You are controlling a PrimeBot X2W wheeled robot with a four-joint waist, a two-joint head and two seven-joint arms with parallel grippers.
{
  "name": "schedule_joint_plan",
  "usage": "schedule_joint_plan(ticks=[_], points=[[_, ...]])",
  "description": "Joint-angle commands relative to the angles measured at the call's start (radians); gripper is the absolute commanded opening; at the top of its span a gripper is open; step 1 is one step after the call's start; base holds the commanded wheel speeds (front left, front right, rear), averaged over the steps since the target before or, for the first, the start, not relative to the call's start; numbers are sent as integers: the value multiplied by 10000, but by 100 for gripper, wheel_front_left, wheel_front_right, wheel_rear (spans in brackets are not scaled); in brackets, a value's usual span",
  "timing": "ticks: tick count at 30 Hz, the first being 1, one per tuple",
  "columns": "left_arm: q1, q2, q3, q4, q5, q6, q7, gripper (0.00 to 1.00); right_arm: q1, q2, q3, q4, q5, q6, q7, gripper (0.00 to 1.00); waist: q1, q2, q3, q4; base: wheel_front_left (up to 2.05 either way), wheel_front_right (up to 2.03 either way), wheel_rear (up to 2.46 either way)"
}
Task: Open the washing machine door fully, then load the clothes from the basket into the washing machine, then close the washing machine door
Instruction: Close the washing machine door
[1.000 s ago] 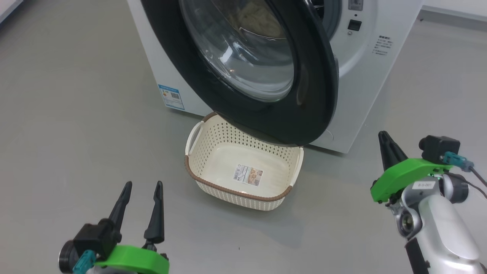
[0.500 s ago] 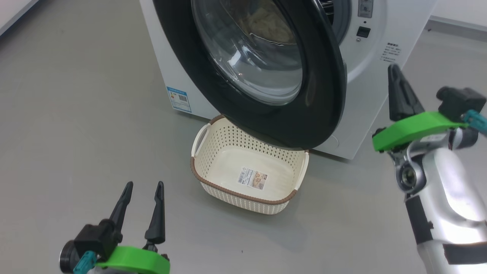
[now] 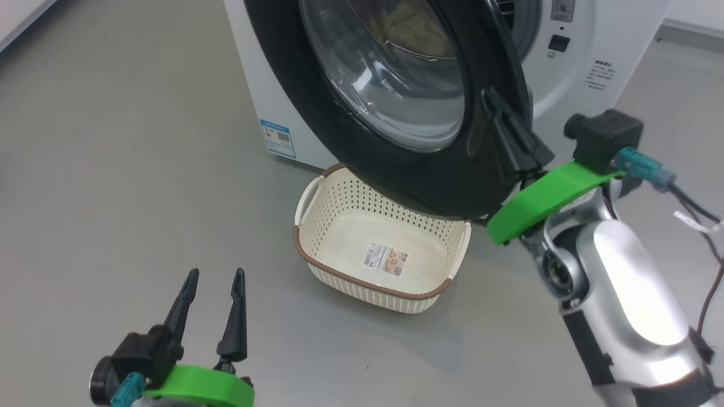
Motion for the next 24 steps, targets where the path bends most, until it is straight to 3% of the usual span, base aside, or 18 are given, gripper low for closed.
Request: schedule_joint_plan(ticks=[1, 10, 24], points=[[-386, 98, 367, -277, 90, 42, -123, 100, -147, 34, 175, -264, 12, -7, 25, 0, -1, 0, 16, 27, 0, 0, 0], [-445, -22, 421, -217, 239, 102, -138, 100, -94, 34, 926, 1675, 516, -7, -64, 0, -1, 0, 210, 117, 0, 0, 0], [-808, -554, 447, -91, 390, -289, -144, 100, -1854, 34, 1498, 5526, 1143, -7, -1191, 0, -1, 0, 618, 463, 0, 0, 0]])
